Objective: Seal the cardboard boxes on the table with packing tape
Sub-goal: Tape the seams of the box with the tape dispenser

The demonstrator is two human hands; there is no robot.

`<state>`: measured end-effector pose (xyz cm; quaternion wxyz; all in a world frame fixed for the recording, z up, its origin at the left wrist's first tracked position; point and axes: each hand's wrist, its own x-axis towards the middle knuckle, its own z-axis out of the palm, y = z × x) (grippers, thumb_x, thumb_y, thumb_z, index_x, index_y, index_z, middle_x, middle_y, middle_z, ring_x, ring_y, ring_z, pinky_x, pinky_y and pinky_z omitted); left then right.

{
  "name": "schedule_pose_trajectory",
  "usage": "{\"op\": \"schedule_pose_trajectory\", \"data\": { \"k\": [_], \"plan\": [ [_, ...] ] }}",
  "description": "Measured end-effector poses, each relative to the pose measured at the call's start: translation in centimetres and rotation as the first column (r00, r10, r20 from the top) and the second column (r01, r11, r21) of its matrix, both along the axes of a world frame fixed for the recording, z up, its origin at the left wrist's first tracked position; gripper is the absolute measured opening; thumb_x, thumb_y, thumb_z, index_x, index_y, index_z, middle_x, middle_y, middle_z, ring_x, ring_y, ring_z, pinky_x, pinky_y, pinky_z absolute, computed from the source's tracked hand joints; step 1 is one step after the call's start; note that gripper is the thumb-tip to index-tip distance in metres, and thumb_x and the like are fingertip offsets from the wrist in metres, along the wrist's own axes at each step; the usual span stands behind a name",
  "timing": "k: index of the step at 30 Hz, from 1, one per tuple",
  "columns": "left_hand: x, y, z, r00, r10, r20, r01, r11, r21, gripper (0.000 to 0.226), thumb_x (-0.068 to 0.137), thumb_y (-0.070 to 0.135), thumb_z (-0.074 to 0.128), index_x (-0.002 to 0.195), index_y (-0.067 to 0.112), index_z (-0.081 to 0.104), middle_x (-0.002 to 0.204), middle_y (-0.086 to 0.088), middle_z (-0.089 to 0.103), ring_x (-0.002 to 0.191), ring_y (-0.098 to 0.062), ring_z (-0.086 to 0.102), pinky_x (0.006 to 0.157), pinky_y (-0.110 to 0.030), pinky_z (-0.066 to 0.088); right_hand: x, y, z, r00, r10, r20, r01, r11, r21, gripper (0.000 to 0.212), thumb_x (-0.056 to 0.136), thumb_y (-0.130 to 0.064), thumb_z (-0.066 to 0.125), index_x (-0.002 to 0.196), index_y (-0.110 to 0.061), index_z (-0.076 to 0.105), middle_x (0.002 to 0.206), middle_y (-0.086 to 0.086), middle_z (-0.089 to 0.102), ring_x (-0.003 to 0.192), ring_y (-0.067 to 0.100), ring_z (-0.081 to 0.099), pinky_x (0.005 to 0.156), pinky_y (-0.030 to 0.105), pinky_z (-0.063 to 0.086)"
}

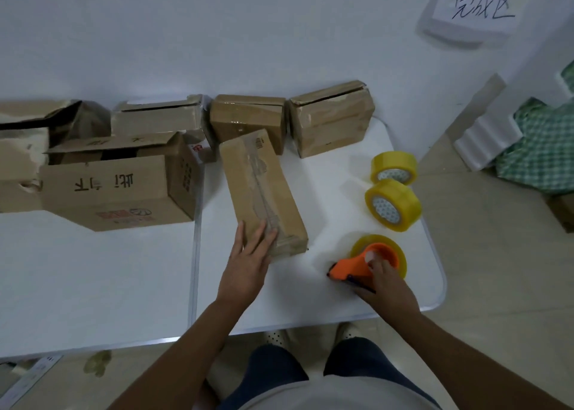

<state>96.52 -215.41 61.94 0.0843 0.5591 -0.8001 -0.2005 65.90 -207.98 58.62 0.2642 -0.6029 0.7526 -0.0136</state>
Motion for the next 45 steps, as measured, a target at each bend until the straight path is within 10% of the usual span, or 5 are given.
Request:
{"op": "schedule_pose_trajectory", "data": {
  "k": [15,19,30,39,45],
  "plan": [
    [-0.1,0.0,0.8,0.998,0.058,0.008,-0.059,0.992,0.115,0.068,0.099,0.023,0.057,0.156,0.035,0.021,0.165,0.012,0.006,0.153,-0.026,-0.01,0.119,-0.057,0.005,-1.0,-2.3,4.2,0.986,0.143,0.091,-0.14,0.989,-0.035,0.022,0.099,-0.039,0.049,0.104,-0.018,0.045,0.084,-0.003,0.053,0.076,0.018,0.054,0.061,0.029,0.033],
    [-2.5,-0.2,4.7,0.955,0.142,-0.259,-0.118,0.987,0.107,0.054,0.1,0.012,0.055,0.15,0.025,0.04,0.155,0.005,0.037,0.136,-0.012,0.037,0.113,-0.034,0.036,0.3,-2.4,6.9,0.957,0.141,0.253,-0.108,0.984,-0.139,0.028,0.099,-0.04,0.051,0.106,-0.014,0.056,0.086,0.0,0.064,0.073,0.016,0.058,0.062,0.029,0.039],
    [-5.7,-2.5,7.6,0.506,0.747,-0.431,0.049,0.474,0.879,0.033,0.098,0.035,0.058,0.118,0.011,0.07,0.116,-0.007,0.073,0.108,-0.017,0.069,0.086,-0.024,0.055,2.4,-3.3,12.2,0.89,0.06,0.452,0.029,0.982,-0.187,0.033,0.097,-0.047,0.052,0.106,-0.018,0.066,0.092,-0.002,0.072,0.08,0.008,0.065,0.069,0.029,0.051],
    [-4.9,-2.0,8.3,0.445,0.76,-0.474,0.016,0.523,0.852,0.021,0.102,0.012,0.052,0.102,0.004,0.071,0.091,-0.009,0.074,0.081,-0.013,0.071,0.063,-0.019,0.055,3.3,-3.9,13.5,0.882,0.061,0.466,0.029,0.983,-0.183,0.036,0.096,-0.048,0.05,0.11,-0.017,0.063,0.1,-0.004,0.07,0.085,0.009,0.067,0.069,0.022,0.054],
    [-5.1,-1.9,8.3,0.543,0.704,-0.457,-0.158,0.62,0.768,0.021,0.101,0.026,0.057,0.102,0.016,0.076,0.098,-0.005,0.077,0.1,-0.022,0.071,0.097,-0.044,0.053,3.5,-4.8,13.5,0.896,0.051,0.441,0.036,0.982,-0.187,0.039,0.093,-0.054,0.053,0.106,-0.018,0.063,0.099,-0.002,0.071,0.086,0.011,0.067,0.075,0.03,0.058]
  ]
}}
